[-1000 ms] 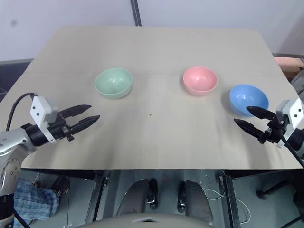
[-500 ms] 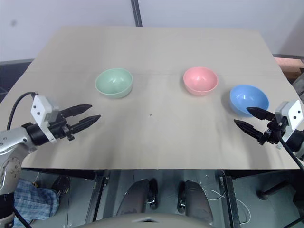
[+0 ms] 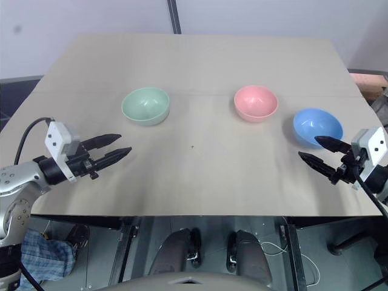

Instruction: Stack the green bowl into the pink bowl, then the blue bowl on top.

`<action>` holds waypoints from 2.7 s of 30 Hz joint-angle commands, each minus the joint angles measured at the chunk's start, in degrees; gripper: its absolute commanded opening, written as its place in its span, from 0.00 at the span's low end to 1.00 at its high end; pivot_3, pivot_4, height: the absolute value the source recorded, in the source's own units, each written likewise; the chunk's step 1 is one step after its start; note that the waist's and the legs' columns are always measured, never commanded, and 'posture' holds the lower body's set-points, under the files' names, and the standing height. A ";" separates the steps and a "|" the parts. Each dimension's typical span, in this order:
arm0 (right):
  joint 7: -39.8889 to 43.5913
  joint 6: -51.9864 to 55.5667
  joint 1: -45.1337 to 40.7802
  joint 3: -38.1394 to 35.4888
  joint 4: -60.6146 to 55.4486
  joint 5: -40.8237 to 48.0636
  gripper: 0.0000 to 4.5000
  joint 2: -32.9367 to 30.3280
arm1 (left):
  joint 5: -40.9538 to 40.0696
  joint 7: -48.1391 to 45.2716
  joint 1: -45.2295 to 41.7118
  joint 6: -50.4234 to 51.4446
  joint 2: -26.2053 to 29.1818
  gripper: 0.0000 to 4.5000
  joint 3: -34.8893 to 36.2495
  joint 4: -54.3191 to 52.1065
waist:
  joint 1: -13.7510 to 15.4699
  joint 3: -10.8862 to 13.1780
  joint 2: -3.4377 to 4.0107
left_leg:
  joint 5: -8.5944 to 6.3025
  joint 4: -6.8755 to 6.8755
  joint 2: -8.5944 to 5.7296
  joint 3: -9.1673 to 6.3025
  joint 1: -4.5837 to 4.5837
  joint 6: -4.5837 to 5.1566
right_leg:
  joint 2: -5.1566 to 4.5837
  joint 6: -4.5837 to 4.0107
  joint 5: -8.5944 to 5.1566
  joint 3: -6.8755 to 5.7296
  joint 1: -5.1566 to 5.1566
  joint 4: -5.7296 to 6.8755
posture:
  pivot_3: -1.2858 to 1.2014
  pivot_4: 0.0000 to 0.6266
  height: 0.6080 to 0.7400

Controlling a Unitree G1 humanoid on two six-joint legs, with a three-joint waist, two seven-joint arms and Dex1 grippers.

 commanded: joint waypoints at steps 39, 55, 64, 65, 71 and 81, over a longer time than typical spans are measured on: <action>0.73 4.79 -61.48 51.37 44.17 -41.54 0.35 14.40 | -12.97 -5.17 -8.00 1.79 2.09 0.57 5.71 -0.08 | -1.66 0.01 0.03 | 0.17 0.08 0.00 0.04 -0.10 -0.27 | -0.03 -0.25 0.15 -0.05 -0.05 0.03 | 0.52 0.24 1.00; 12.51 20.95 -48.21 59.11 -0.38 -44.41 0.00 9.99 | -11.59 -6.73 -7.03 -0.36 1.96 0.57 4.39 1.69 | -1.56 -0.01 0.01 | 0.17 0.06 -0.01 0.04 -0.16 -0.27 | -0.06 -0.25 0.14 -0.05 -0.13 0.03 | 0.52 0.24 1.00; 7.91 30.85 -49.55 67.30 -8.42 -48.06 0.00 14.71 | -10.80 -7.83 -8.49 -0.46 2.09 0.57 2.63 3.43 | -1.57 -0.03 -0.03 | 0.17 0.10 0.00 0.02 -0.15 -0.27 | -0.05 -0.13 0.07 -0.06 -0.17 0.12 | 0.52 0.24 1.00; 7.53 30.85 -49.92 68.09 -8.38 -48.50 0.00 15.13 | -10.78 -7.95 -8.62 -0.46 2.13 0.57 2.45 3.58 | -1.61 -0.03 -0.03 | 0.17 0.10 0.00 0.02 -0.14 -0.28 | -0.05 -0.08 0.04 -0.06 -0.17 0.15 | 0.52 0.24 1.00; 6.04 28.42 -50.84 72.02 -8.11 -51.32 0.00 15.38 | -10.39 -8.43 -9.59 -0.43 2.24 0.57 1.71 4.20 | -1.57 -0.04 -0.04 | 0.19 0.10 -0.02 0.02 -0.16 -0.31 | -0.06 -0.12 0.06 -0.06 -0.19 0.18 | 0.52 0.24 1.00; 5.66 25.88 -50.42 72.75 -8.91 -53.14 0.48 14.44 | -10.01 -8.57 -10.03 -0.62 2.05 0.57 1.34 4.48 | -1.58 -0.04 -0.05 | 0.19 0.11 -0.01 0.02 -0.16 -0.31 | -0.05 -0.08 0.03 -0.06 -0.19 0.19 | 0.52 0.24 1.00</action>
